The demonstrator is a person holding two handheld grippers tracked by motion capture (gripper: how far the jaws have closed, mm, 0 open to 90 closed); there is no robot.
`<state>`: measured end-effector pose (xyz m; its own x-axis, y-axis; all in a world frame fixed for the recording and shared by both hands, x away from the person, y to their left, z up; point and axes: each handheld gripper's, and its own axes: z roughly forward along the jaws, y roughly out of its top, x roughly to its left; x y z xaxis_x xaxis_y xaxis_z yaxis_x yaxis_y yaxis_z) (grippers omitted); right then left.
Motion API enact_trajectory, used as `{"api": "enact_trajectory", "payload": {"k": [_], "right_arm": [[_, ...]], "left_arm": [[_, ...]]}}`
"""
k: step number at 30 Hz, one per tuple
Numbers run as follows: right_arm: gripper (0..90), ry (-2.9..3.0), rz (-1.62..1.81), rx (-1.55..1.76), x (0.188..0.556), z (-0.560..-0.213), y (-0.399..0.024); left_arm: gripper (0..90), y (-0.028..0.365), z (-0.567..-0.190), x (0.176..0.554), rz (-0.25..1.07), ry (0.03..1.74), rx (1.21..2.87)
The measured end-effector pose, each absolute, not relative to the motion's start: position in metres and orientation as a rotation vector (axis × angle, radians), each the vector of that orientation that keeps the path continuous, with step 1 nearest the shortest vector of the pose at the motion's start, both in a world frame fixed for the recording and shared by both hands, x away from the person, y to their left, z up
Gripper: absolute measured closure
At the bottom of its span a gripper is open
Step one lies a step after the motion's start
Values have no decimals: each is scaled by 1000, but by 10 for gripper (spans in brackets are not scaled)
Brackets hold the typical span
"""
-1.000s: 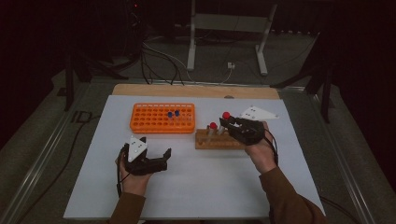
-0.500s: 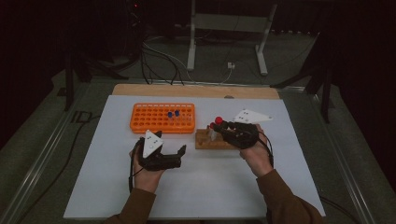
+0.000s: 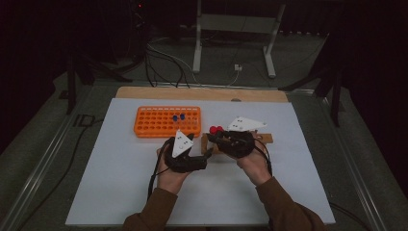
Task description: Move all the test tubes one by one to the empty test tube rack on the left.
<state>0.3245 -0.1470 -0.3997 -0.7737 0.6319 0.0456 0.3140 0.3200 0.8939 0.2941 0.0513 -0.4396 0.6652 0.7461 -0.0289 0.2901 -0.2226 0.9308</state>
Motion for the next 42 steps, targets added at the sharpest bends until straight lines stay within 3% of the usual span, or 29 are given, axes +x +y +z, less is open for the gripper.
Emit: {"api": "enact_trajectory", "payload": {"k": [7,15,22,32,42], "right_arm": [[743,2300,1452,837,323,-402,-141],[743,2318,1449,820,321,-405,-136],[719,2316,1466,821,321,-404,-139],[403,2249,1533,841,319,-400,-160],[153,2202,1482,913,313,-412,-180]], "left_arm": [[532,49,-441,297,506,812,1813],[745,47,-443,297,505,790,1839],[758,46,-443,297,513,785,1840],[758,57,-444,303,541,840,1827],[757,71,-442,308,569,885,1793]]}}
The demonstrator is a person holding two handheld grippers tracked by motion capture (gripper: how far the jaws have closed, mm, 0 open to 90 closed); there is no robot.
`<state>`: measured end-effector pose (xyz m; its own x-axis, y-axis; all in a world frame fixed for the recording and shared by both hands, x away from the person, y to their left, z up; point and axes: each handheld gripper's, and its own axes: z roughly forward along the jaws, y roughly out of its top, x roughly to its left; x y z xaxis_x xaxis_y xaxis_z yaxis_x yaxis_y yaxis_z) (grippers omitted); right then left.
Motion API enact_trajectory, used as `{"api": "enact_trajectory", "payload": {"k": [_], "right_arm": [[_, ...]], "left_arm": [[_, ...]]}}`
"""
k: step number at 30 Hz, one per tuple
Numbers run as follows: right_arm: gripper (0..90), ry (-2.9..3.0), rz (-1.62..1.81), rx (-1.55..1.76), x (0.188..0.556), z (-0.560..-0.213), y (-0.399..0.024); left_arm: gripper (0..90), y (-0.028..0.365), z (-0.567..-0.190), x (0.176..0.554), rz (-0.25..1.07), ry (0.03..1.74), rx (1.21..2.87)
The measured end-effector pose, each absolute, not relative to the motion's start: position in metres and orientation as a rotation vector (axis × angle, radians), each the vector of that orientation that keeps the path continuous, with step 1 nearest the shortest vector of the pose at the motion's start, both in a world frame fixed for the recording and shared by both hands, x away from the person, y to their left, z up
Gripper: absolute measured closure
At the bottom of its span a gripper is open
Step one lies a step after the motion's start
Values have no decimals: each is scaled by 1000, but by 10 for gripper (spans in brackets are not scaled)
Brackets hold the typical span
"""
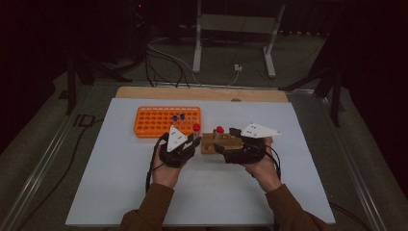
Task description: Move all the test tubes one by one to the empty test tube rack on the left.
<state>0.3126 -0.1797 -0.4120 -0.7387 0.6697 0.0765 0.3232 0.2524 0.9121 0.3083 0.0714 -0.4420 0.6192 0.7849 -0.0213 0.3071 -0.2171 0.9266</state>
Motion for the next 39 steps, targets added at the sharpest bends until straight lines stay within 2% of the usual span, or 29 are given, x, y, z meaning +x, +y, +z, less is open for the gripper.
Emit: {"api": "enact_trajectory", "payload": {"k": [3,11,39], "right_arm": [[134,2188,1477,929,311,-416,-186],[0,2152,1463,988,309,-424,-202],[0,2069,1470,1055,302,-433,-231]], "left_arm": [[757,76,-442,311,577,899,1784],[757,87,-442,319,606,935,1775],[756,116,-443,342,716,1028,1725]]}}
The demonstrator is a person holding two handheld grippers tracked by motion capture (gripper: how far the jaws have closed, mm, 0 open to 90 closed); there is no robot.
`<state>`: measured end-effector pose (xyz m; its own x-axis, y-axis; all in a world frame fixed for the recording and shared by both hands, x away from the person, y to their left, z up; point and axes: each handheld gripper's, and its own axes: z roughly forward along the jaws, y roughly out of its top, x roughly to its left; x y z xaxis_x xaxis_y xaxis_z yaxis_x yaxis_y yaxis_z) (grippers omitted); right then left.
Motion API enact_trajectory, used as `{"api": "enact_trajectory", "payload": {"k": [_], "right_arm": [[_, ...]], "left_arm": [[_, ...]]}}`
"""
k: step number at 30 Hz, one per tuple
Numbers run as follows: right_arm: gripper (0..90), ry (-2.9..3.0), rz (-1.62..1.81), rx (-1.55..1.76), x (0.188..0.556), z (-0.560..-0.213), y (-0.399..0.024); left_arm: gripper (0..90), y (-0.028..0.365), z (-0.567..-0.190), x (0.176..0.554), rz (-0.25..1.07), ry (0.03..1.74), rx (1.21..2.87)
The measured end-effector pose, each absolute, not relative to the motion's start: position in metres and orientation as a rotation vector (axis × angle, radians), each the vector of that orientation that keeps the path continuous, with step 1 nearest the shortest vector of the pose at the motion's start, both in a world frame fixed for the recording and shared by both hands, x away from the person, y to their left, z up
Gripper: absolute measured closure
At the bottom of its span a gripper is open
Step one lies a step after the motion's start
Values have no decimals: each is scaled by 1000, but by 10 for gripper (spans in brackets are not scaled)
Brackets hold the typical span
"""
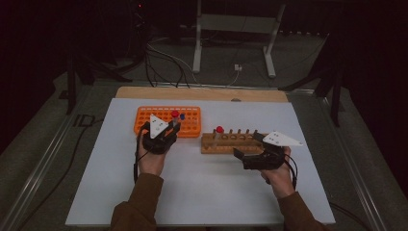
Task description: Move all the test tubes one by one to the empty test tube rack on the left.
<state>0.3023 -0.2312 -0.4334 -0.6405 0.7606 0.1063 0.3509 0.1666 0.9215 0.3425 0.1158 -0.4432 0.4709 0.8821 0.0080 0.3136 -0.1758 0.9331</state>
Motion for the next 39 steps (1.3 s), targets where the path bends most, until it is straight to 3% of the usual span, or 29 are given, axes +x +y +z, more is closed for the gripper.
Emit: {"api": "enact_trajectory", "payload": {"k": [39], "right_arm": [[0,2064,1482,1068,302,-436,-231]], "left_arm": [[754,126,-464,376,801,1166,1674]]}}
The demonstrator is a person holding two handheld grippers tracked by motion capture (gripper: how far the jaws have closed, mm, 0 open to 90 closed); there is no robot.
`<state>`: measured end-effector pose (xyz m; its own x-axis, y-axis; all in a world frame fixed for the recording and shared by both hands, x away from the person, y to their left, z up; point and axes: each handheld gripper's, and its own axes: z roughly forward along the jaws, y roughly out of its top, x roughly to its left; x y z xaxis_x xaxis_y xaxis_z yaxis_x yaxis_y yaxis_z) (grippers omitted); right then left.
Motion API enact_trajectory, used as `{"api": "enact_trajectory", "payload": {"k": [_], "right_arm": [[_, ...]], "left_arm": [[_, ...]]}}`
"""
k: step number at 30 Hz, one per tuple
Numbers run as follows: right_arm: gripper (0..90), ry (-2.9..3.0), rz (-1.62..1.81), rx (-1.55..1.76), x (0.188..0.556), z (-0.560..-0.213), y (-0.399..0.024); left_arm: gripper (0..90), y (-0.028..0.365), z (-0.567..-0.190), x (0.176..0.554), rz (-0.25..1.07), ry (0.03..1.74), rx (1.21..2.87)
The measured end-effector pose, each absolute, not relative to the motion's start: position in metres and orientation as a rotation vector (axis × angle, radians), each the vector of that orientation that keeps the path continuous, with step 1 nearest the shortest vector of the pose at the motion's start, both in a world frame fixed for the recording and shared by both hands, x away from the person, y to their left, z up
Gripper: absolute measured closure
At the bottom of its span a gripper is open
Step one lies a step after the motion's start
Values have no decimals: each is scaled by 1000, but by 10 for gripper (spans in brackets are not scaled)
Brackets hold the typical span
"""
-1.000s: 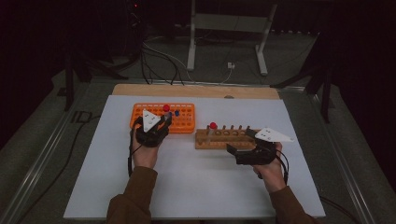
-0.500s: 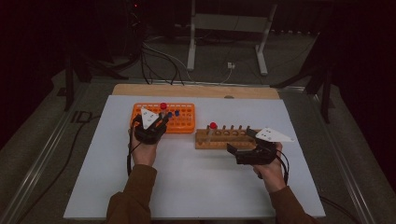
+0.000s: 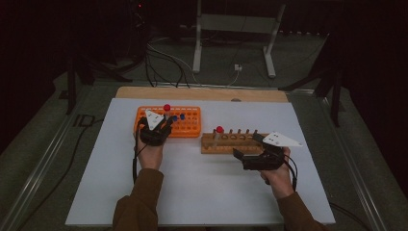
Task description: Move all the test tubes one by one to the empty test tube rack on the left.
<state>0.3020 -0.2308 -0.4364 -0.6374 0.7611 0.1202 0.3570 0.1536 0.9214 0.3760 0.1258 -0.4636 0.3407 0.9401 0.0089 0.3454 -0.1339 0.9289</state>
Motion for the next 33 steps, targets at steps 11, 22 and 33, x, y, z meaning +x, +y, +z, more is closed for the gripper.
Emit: {"api": "enact_trajectory", "payload": {"k": [11,22,33], "right_arm": [[0,2065,1487,1072,303,-437,-232],[0,2065,1490,1075,303,-438,-233],[0,2077,1485,1072,303,-439,-231]], "left_arm": [[754,126,-472,386,805,1227,1644],[754,121,-484,391,786,1236,1704],[762,123,-498,395,719,1260,1811]]}}
